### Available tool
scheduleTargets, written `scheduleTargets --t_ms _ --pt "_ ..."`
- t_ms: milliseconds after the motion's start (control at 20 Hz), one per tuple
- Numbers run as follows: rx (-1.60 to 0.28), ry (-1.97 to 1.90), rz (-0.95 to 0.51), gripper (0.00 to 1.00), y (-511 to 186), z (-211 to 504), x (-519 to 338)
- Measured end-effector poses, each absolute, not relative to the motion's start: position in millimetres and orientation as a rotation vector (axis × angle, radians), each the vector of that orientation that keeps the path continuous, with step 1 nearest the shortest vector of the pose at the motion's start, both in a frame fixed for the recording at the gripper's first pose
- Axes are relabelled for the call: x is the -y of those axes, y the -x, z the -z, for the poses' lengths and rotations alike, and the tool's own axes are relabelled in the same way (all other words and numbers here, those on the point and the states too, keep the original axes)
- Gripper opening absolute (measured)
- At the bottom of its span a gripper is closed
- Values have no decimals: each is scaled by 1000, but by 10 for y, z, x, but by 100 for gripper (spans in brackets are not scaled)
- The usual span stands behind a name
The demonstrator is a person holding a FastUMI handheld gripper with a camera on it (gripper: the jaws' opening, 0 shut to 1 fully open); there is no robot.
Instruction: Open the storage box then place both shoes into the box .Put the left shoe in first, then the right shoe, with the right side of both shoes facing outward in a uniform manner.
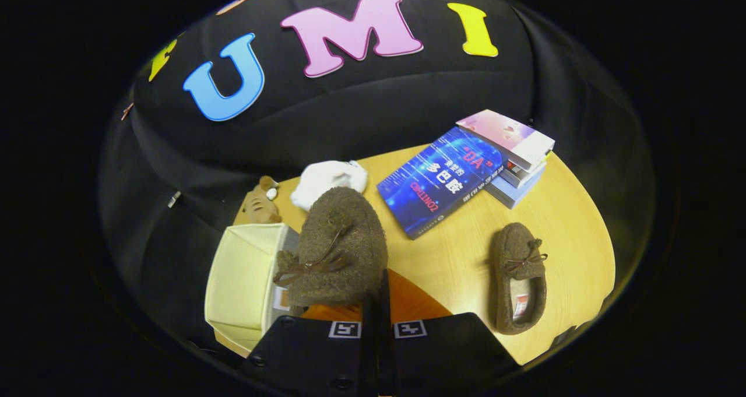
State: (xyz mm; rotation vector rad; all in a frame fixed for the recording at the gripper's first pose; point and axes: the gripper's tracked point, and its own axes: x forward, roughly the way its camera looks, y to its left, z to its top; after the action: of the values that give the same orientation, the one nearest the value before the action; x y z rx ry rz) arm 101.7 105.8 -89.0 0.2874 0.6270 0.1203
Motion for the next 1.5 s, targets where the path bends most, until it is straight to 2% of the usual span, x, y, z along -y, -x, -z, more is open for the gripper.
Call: scheduleTargets --t_ms 250,450,1050,1500 --pt "-595 -334 -174 6 -982 509 -1656" --pt "-602 -329 -213 6 -960 494 -2188" --pt "-718 -297 -121 6 -1051 1284 -3357" --pt "-800 -195 -36 7 -1257 1873 -3542"
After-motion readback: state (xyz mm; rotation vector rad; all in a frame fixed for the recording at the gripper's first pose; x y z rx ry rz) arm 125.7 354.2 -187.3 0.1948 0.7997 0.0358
